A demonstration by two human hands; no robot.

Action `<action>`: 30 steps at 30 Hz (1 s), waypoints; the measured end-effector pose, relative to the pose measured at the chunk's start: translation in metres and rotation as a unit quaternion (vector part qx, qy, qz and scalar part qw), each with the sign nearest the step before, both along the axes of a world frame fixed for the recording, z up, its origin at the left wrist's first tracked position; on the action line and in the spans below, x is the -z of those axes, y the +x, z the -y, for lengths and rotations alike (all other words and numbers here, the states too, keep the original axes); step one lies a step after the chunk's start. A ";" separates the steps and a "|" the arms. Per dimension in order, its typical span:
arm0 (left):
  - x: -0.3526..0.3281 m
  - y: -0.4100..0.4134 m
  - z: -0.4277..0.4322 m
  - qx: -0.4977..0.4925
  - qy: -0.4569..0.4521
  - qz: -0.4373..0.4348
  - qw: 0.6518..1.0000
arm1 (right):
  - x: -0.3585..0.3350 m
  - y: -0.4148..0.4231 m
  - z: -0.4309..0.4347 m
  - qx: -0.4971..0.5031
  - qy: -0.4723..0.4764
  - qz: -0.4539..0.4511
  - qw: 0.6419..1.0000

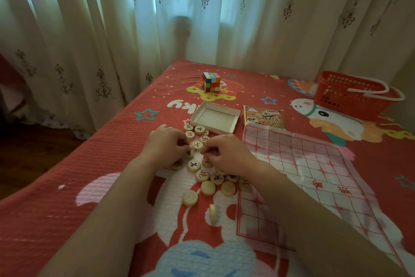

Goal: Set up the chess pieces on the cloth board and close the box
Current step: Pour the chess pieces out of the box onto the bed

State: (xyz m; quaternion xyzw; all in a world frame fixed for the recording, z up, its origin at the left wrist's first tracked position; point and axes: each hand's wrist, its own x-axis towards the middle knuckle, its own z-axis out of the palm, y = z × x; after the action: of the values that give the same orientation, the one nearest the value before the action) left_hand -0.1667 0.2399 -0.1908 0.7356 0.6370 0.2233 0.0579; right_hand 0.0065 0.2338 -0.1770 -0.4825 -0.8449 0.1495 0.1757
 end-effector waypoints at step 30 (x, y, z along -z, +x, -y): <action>0.007 -0.029 -0.004 -0.050 -0.041 0.068 0.996 | -0.011 -0.008 0.008 -0.034 -0.009 -0.009 0.999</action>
State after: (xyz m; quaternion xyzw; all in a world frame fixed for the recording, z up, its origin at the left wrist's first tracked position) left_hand -0.1954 0.2436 -0.1975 0.6831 0.6760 0.2492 0.1196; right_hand -0.0018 0.2257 -0.1657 -0.4533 -0.8580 0.1672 0.1741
